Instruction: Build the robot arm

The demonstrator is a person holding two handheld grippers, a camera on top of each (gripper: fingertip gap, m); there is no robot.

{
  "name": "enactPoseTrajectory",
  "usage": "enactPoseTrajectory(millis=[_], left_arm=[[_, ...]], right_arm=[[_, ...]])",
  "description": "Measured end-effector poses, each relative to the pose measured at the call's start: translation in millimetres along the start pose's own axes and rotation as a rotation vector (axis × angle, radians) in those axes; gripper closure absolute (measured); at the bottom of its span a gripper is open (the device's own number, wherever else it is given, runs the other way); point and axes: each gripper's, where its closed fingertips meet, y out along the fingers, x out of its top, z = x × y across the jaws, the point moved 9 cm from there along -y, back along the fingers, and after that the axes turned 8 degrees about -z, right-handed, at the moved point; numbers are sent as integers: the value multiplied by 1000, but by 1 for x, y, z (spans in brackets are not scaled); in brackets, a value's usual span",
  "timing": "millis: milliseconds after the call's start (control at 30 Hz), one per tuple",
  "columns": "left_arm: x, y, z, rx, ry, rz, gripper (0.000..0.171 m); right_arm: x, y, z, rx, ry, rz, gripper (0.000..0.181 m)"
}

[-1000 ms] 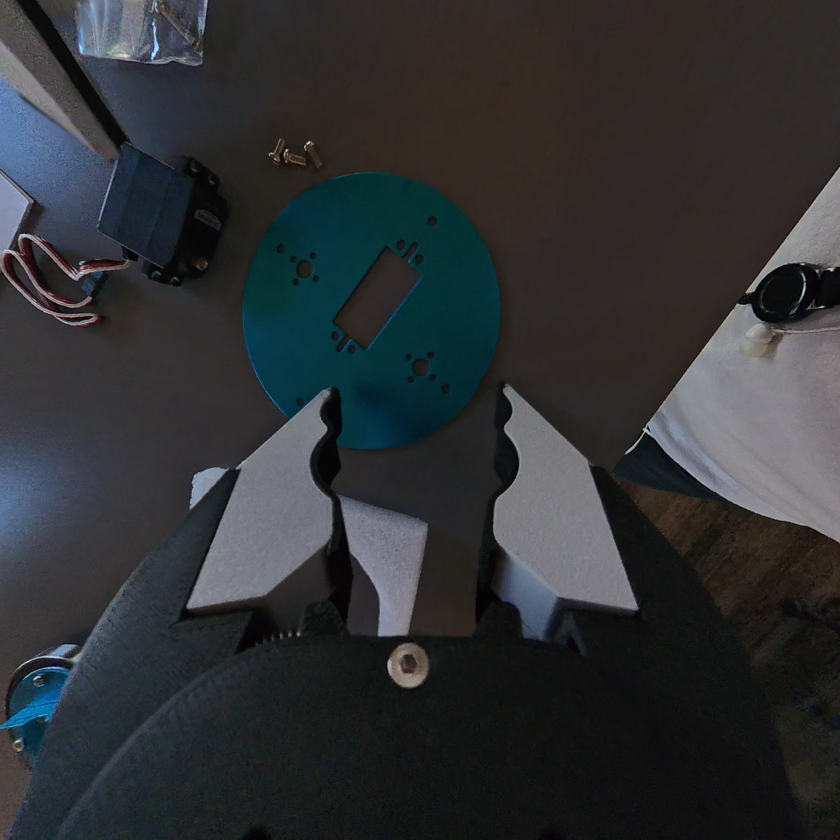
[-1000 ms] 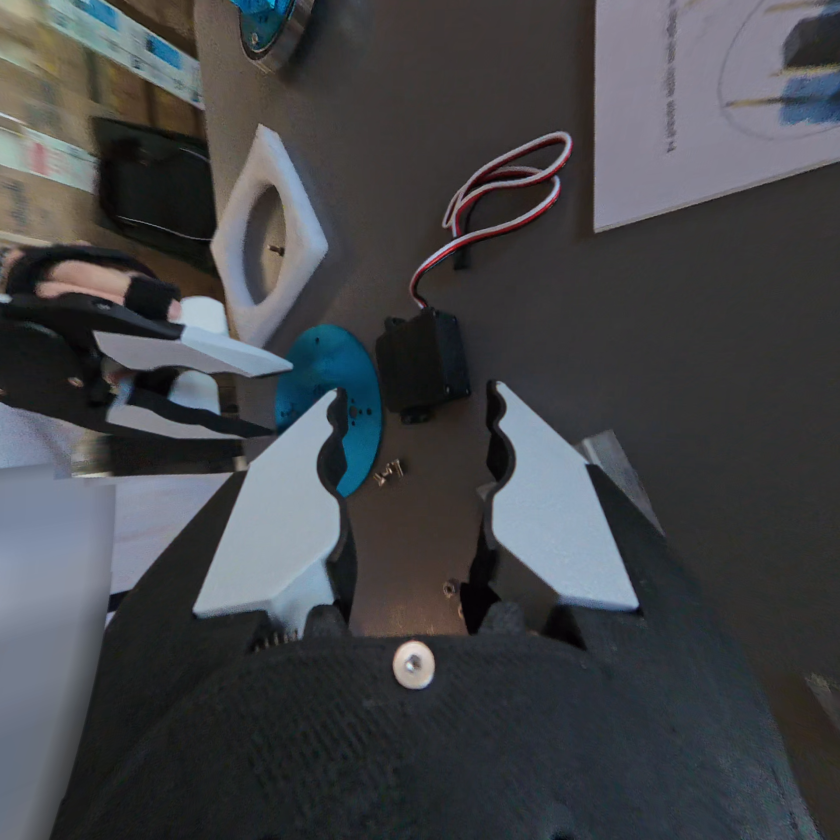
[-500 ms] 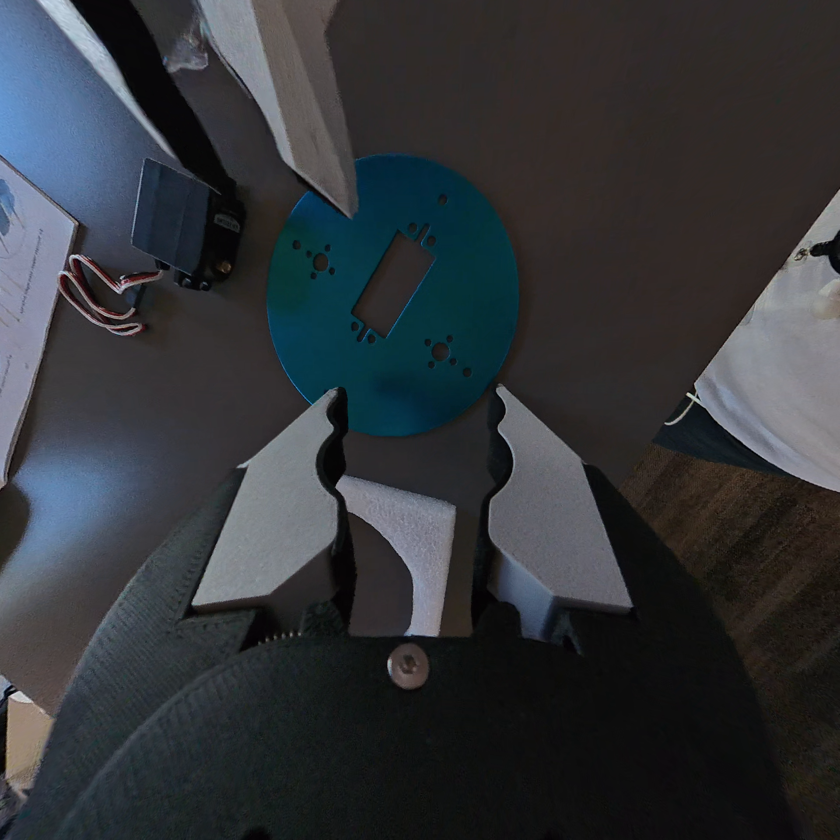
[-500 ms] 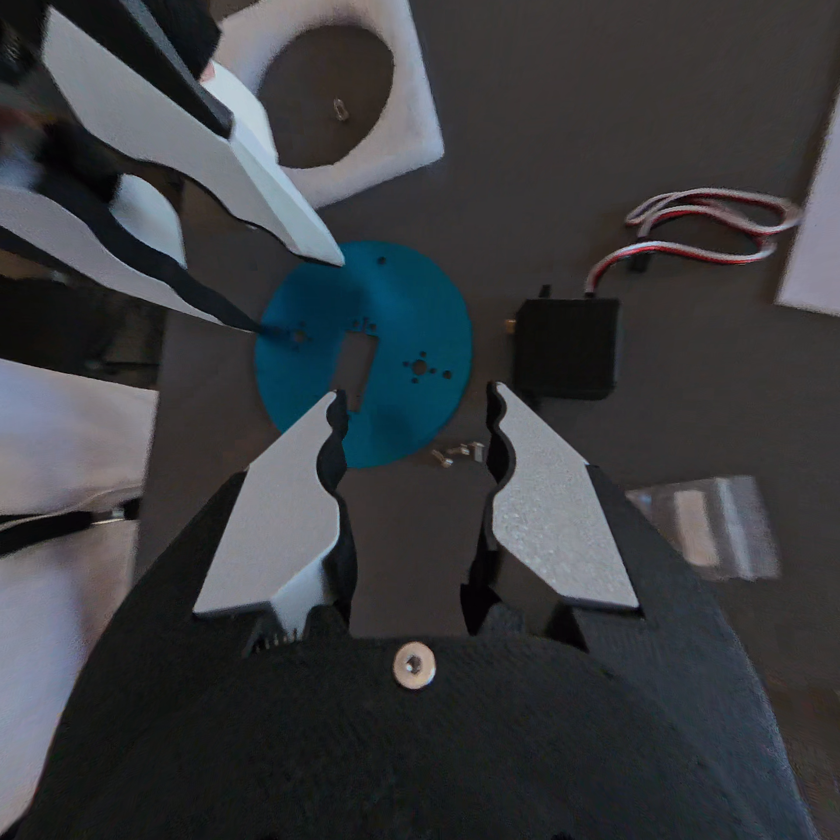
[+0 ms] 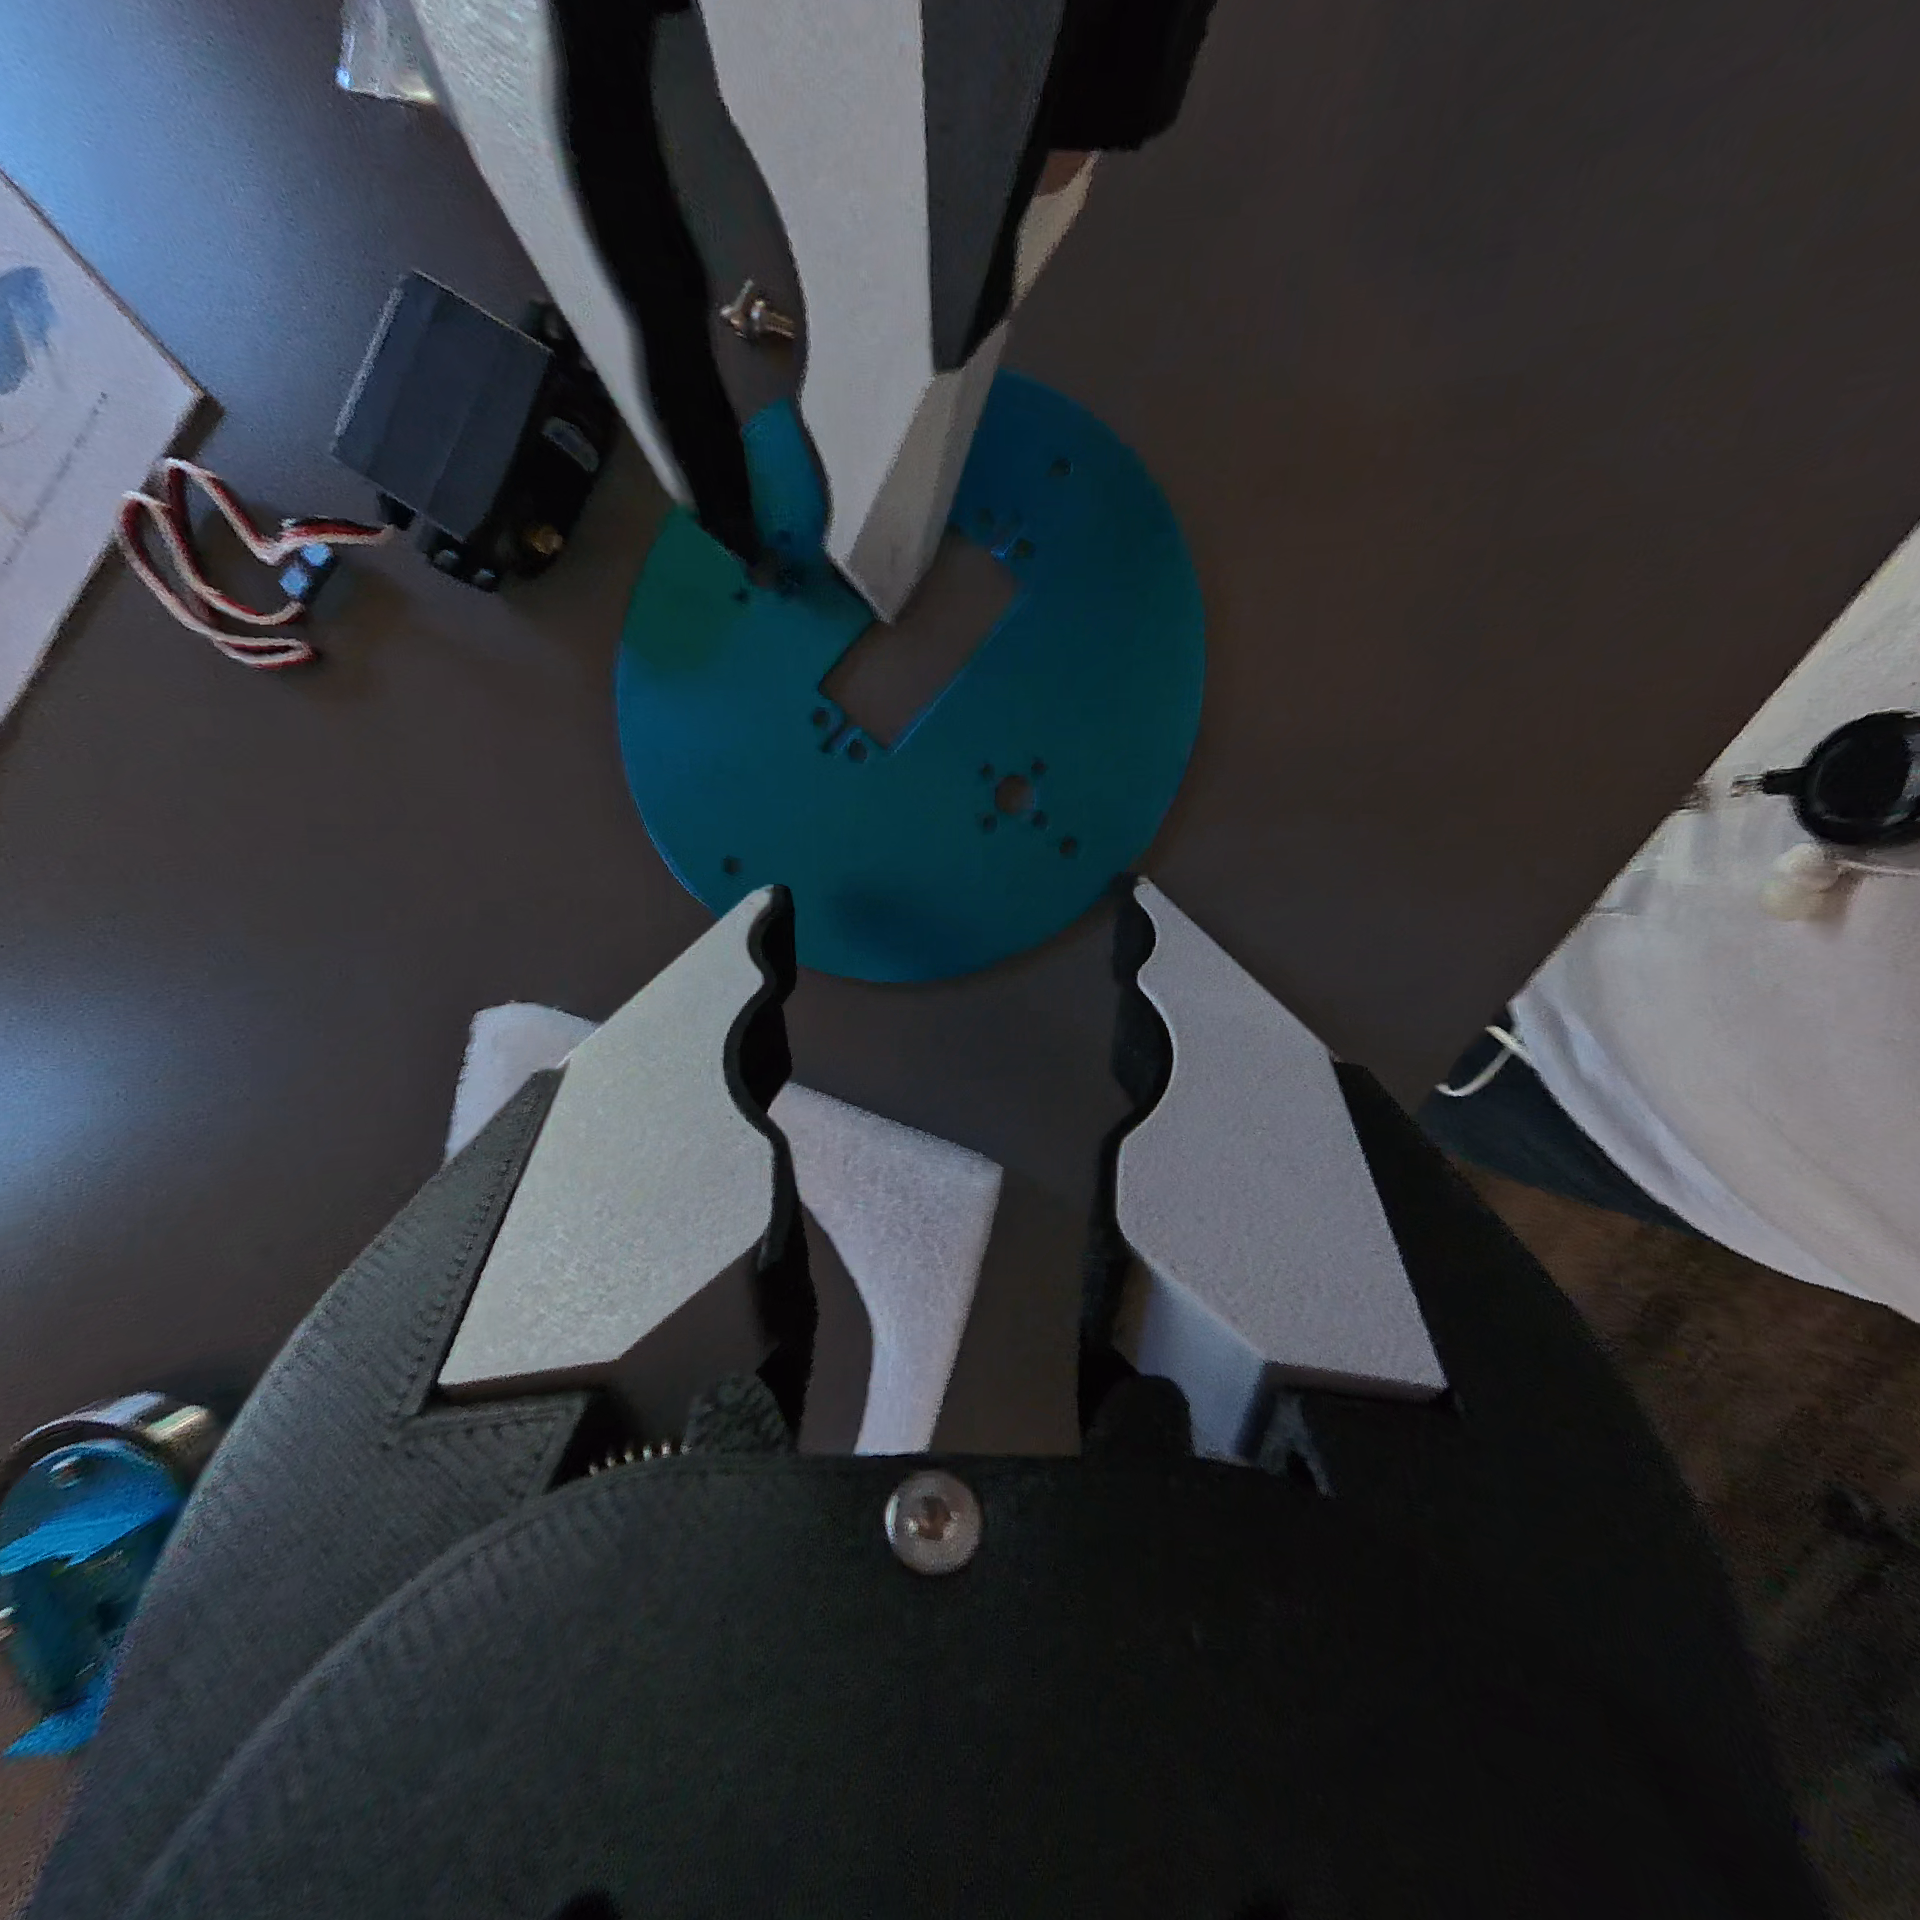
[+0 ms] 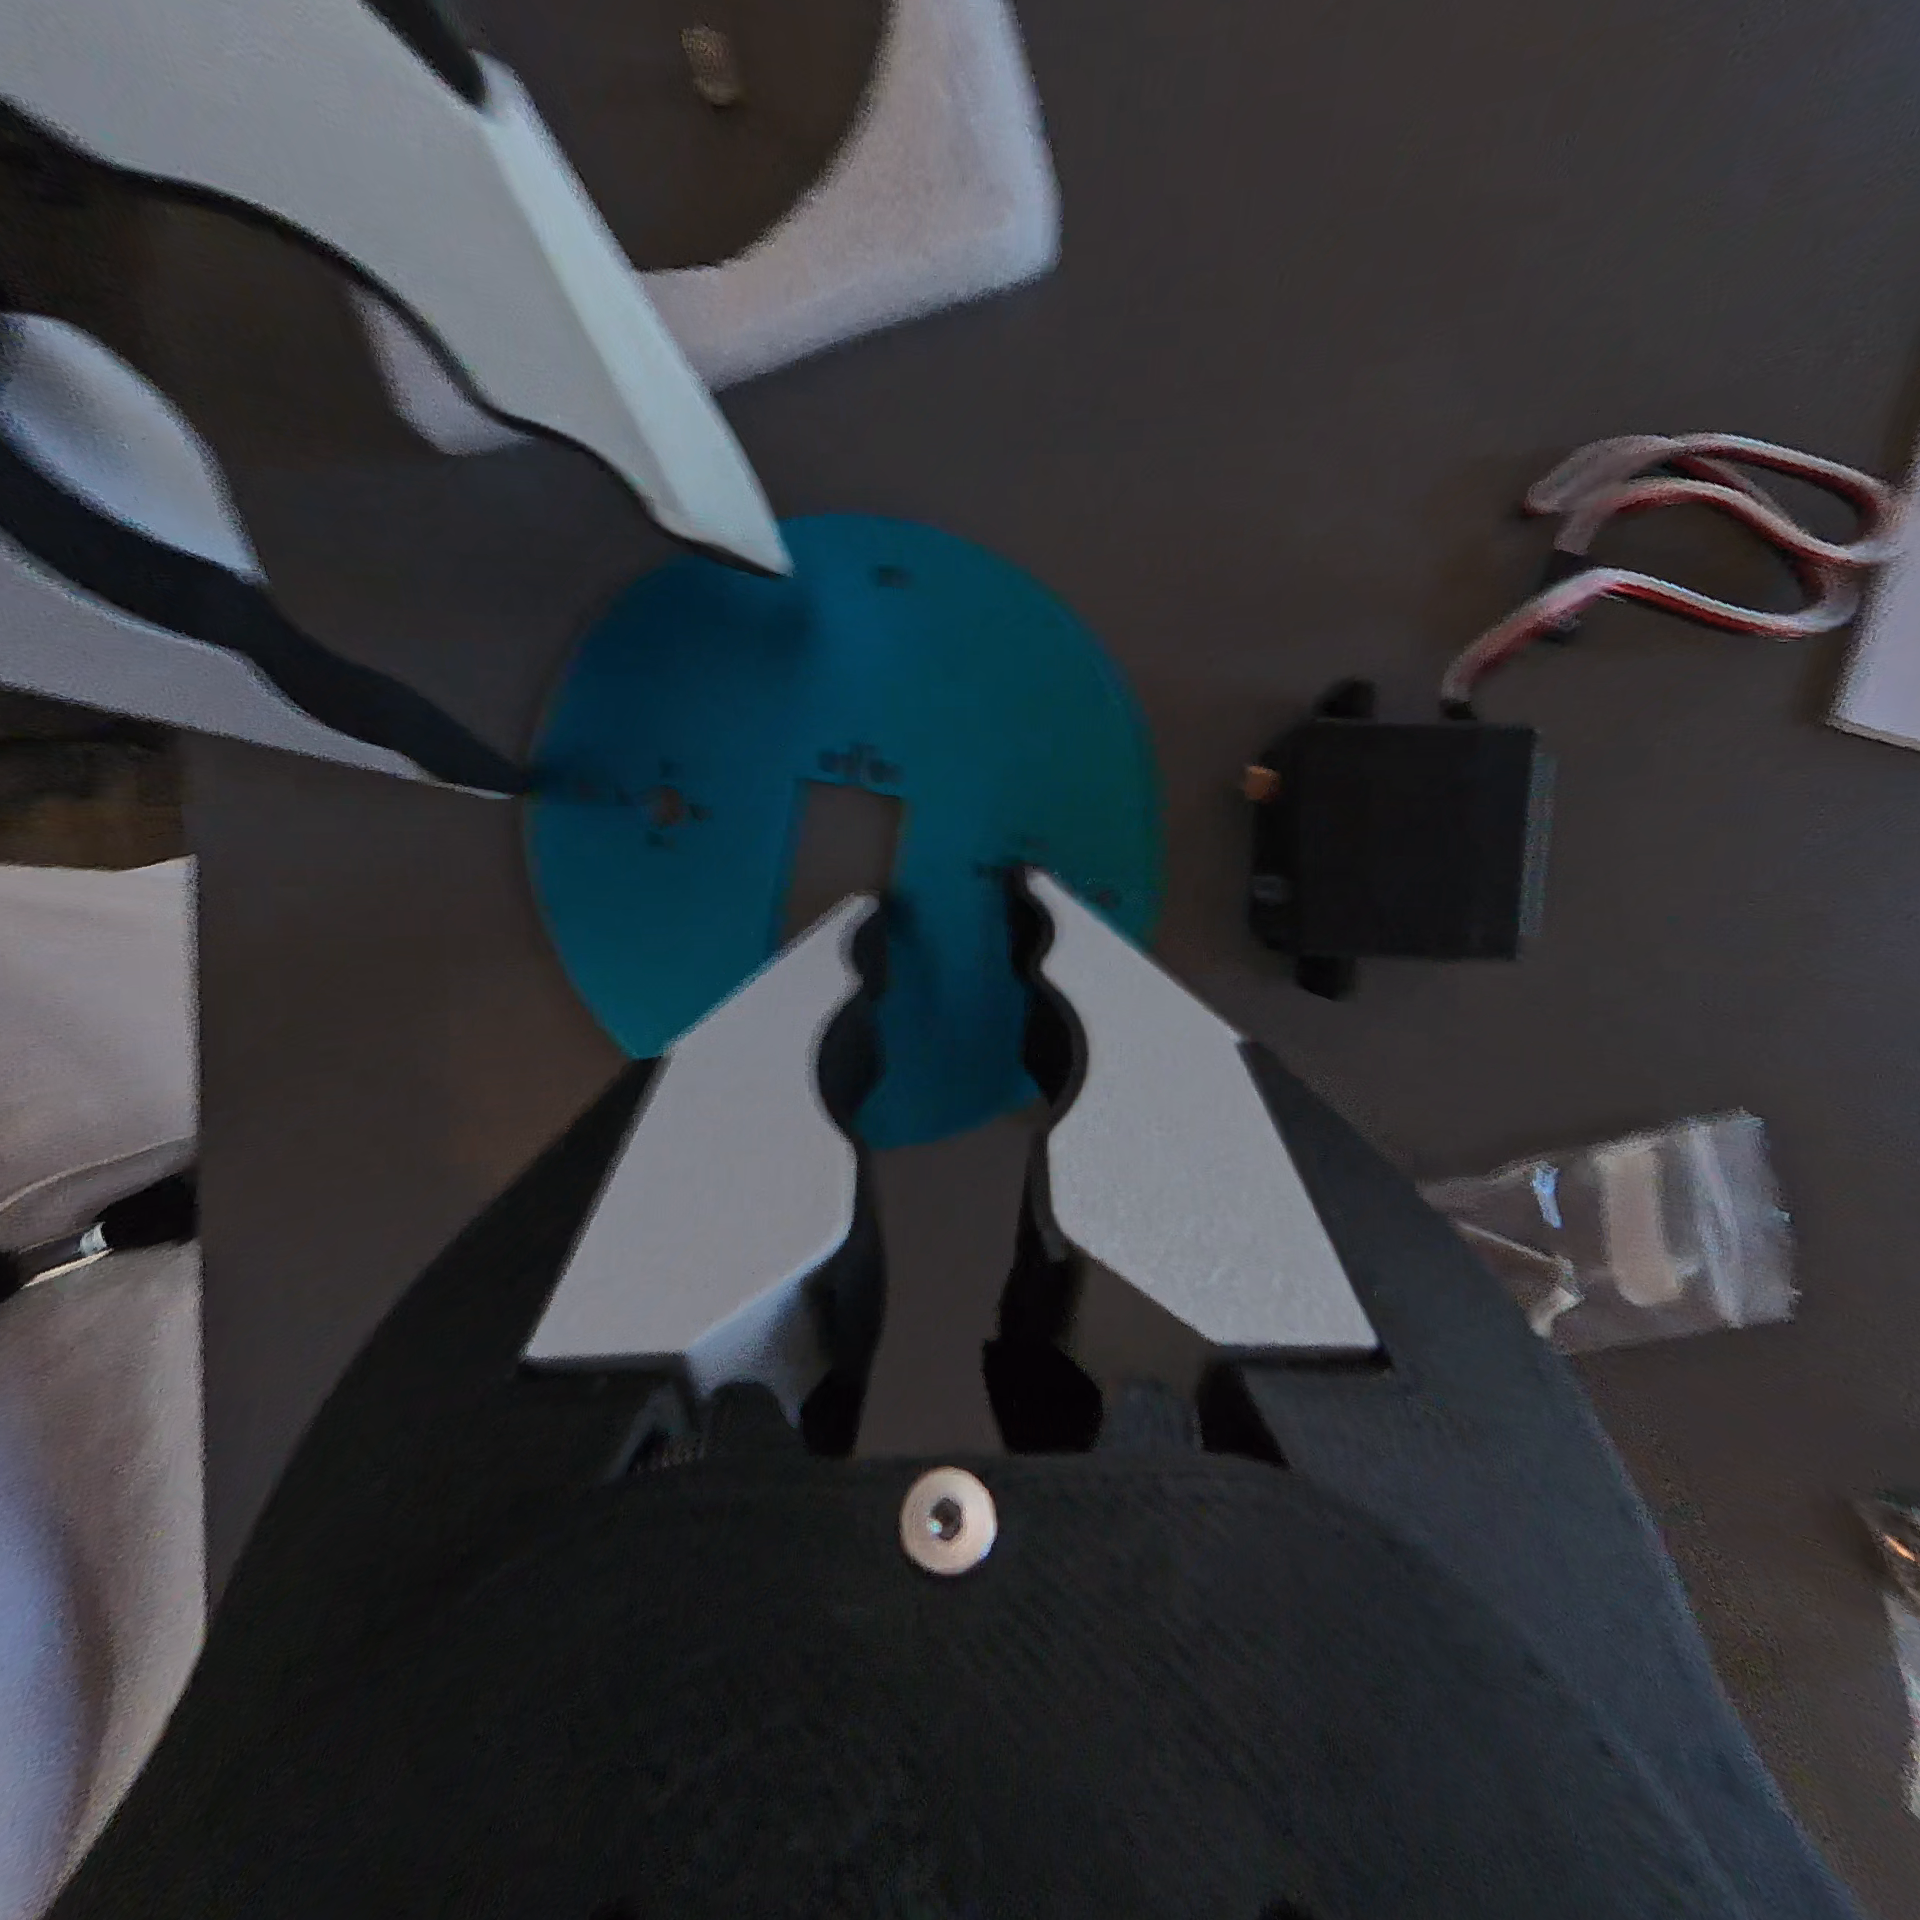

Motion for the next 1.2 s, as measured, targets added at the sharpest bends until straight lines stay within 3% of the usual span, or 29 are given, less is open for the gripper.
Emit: enactPoseTrajectory(millis=[67,133,233,467,600,767,1033,1200], left_arm=[[-3,-1,2,-72,-60,-22,106],[-8,-5,12,-123,-145,-62,104],[-15,-9,31,-147,-179,-77,100],[-4,-5,54,-246,-121,-47,100],[-4,-7,61,-270,-58,-23,101],[-9,-12,63,-306,-15,-35,102],[-14,-13,68,-352,0,-53,104],[-12,-11,72,-381,-16,-58,104]], right_arm=[[-1,2,3,27,9,-5,181],[-1,1,3,20,4,-8,181],[-1,-4,6,-15,-25,-30,160],[5,-16,-10,-57,4,-113,153],[11,-3,-12,-66,-31,52,146],[12,5,-14,-51,28,115,148],[22,7,4,-131,-90,239,163],[23,7,3,-144,-27,256,154]])
